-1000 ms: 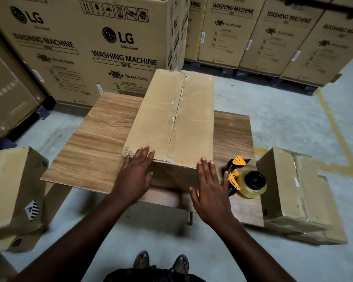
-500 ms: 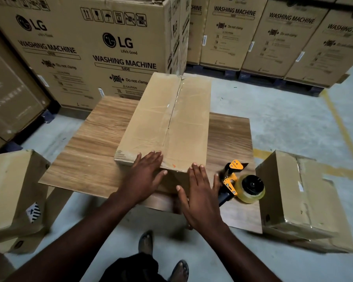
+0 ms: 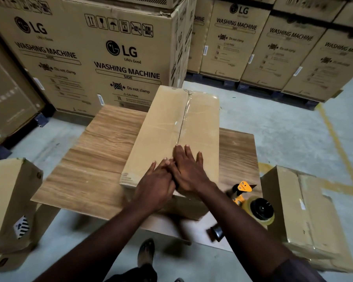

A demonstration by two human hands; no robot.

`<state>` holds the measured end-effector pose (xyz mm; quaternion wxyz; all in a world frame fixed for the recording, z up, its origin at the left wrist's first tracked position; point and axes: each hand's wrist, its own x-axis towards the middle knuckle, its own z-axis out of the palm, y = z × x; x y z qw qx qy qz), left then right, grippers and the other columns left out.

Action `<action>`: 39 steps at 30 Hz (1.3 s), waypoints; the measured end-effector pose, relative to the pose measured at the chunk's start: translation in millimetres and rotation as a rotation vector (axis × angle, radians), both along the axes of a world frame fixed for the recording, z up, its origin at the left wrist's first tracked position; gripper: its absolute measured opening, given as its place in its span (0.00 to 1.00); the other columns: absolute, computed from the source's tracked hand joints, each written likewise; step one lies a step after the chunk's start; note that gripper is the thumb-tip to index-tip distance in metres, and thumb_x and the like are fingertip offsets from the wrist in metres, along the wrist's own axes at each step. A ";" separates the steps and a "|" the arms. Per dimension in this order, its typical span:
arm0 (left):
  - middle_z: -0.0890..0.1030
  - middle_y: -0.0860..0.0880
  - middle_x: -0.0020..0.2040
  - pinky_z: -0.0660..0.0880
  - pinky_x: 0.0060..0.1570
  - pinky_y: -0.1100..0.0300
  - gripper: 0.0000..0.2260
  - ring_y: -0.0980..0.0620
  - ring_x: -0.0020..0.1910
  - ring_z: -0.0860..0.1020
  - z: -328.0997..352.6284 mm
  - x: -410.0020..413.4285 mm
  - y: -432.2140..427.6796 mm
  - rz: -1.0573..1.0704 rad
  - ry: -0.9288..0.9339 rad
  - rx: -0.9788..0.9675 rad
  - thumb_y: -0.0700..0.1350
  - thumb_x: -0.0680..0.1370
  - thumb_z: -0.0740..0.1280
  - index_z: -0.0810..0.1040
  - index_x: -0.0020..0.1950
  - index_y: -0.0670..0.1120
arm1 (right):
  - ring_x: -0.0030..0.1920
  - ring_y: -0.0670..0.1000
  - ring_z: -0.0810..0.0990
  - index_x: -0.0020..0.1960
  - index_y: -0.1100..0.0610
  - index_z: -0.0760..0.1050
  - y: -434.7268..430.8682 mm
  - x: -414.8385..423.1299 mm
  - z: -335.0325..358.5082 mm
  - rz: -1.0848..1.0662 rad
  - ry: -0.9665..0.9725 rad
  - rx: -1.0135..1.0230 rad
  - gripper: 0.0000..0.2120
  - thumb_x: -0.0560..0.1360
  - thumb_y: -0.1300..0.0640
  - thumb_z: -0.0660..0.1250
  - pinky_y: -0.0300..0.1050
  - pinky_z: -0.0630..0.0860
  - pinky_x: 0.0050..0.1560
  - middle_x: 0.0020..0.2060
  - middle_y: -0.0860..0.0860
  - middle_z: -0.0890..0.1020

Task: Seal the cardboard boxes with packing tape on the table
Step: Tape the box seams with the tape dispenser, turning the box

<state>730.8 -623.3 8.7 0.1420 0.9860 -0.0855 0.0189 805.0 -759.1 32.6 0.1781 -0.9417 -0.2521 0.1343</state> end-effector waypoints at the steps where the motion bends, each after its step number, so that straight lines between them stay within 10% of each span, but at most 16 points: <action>1: 0.73 0.44 0.73 0.59 0.76 0.47 0.27 0.46 0.75 0.68 -0.8 -0.7 -1.0 0.002 -0.032 -0.007 0.52 0.79 0.52 0.71 0.75 0.44 | 0.82 0.54 0.40 0.83 0.57 0.44 2.7 8.8 -0.7 -0.012 -0.002 -0.017 0.38 0.82 0.33 0.40 0.66 0.36 0.77 0.83 0.51 0.48; 12: 0.74 0.48 0.73 0.64 0.72 0.51 0.27 0.49 0.72 0.72 -0.8 2.4 4.0 0.027 -0.048 -0.108 0.57 0.79 0.56 0.74 0.73 0.45 | 0.81 0.58 0.41 0.82 0.59 0.43 35.5 103.8 -2.1 -0.177 0.000 -0.064 0.40 0.82 0.33 0.44 0.70 0.38 0.76 0.83 0.53 0.47; 20: 0.82 0.57 0.56 0.75 0.51 0.56 0.13 0.53 0.51 0.79 12.3 29.9 24.0 0.010 -0.107 -0.186 0.56 0.77 0.63 0.80 0.58 0.54 | 0.81 0.60 0.40 0.82 0.59 0.42 36.5 190.9 4.3 -0.199 0.020 -0.178 0.39 0.82 0.33 0.44 0.71 0.39 0.76 0.82 0.54 0.45; 39: 0.74 0.61 0.57 0.71 0.57 0.57 0.09 0.57 0.55 0.72 9.2 35.2 26.0 0.032 -0.051 -0.338 0.55 0.77 0.65 0.74 0.57 0.57 | 0.82 0.54 0.46 0.83 0.56 0.47 11.4 292.7 -2.6 -0.183 -0.141 -0.217 0.36 0.83 0.35 0.44 0.71 0.43 0.76 0.82 0.52 0.48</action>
